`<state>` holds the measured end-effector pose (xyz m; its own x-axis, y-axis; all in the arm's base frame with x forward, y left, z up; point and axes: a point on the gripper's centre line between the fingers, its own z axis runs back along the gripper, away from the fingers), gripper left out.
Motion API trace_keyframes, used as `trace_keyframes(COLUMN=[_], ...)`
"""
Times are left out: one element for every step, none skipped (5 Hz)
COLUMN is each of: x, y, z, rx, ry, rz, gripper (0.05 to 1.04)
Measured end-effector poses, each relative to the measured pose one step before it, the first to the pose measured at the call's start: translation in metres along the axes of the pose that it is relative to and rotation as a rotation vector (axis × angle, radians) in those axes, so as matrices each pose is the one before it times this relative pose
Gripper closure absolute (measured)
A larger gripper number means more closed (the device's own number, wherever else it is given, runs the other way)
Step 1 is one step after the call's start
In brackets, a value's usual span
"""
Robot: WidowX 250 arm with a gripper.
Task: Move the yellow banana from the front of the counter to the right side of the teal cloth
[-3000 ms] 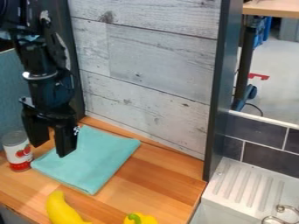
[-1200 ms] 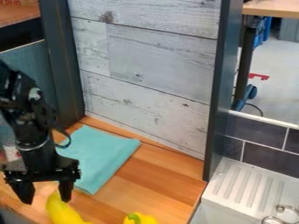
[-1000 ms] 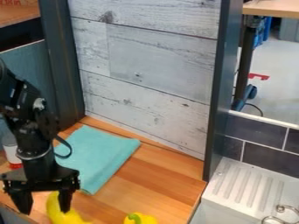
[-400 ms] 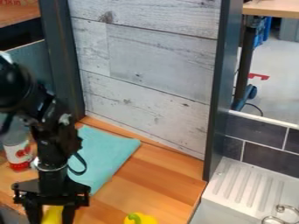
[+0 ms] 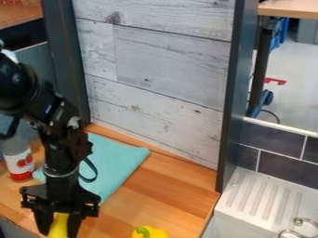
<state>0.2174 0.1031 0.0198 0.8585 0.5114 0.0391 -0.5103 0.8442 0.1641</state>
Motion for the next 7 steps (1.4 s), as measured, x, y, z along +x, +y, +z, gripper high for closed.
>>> trace_keyframes(x=[0.01752, 0.02968, 0.03853, 0.02196, 0.01044, 0.01135, 0.00646], y=[-0.00164, -0.01395, -0.03289, -0.02993, -0.01788, -0.00051, 0.01123], z=[0.04661, 0.04528, 0.00994, -0.02844, -0.02416, -0.02372, -0.00528], rx=[0.0467, 0.003, -0.1876, -0.0914, -0.0526, -0.0165, 0.0595], ry=[-0.1066, -0.1083, -0.0806, 0.0438, 0.0597, 0.0708, 0.0562], rz=[-0.1006, -0.1409, -0.1605, -0.017, -0.0365, -0.0255, -0.0124], gripper=[0.499, 0.499, 0.5, 0.499, 0.499, 0.5, 0.5])
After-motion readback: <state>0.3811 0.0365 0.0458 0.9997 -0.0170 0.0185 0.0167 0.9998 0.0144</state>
